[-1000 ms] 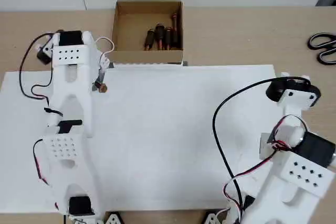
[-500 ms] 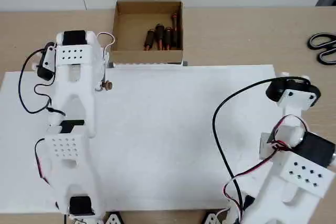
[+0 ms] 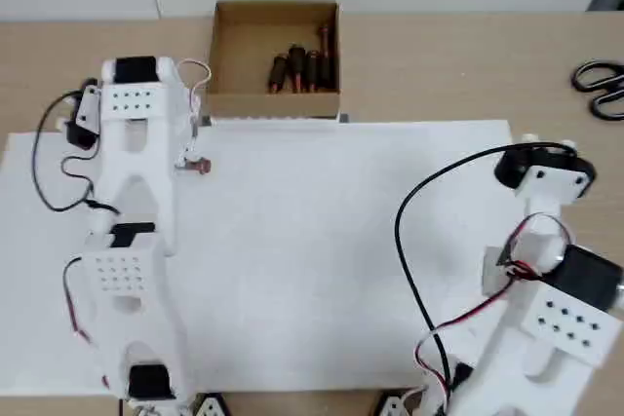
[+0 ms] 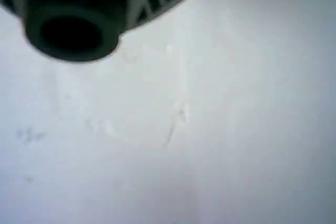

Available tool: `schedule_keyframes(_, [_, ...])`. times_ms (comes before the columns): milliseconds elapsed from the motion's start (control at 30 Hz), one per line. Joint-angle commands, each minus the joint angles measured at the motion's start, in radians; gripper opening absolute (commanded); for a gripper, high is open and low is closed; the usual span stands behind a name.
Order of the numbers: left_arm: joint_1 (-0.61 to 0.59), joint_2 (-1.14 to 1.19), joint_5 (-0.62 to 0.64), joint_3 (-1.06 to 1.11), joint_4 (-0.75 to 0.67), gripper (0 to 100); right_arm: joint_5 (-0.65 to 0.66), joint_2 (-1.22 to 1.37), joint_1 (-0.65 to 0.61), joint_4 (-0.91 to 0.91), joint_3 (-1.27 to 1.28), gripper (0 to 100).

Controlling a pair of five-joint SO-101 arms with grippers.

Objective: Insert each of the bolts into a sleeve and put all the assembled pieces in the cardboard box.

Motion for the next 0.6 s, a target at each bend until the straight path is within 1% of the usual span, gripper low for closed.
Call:
schedule_keyframes(0, [0.02,-0.023,0.002,-0.002,0.031,30,-0.009,-0.008,0.005,-0.008,-0.003,0.4])
schedule_keyframes(100, [0.026,-0.023,-0.003,-0.002,0.032,30,-0.009,-0.008,0.005,-0.008,-0.003,0.4])
schedule_keyframes(133, [0.021,-0.023,-0.026,-0.008,0.032,30,-0.009,-0.008,0.005,-0.008,-0.003,0.4])
schedule_keyframes(167, [0.018,-0.023,-0.081,-0.01,0.032,30,-0.009,-0.008,0.005,-0.008,-0.003,0.4])
schedule_keyframes(367, [-0.048,-0.023,-0.477,0.018,0.034,30,-0.009,-0.008,0.005,-0.008,-0.003,0.4])
schedule_keyframes(567, [-0.118,-0.023,-0.974,0.035,0.034,30,-0.009,-0.008,0.005,-0.008,-0.003,0.4])
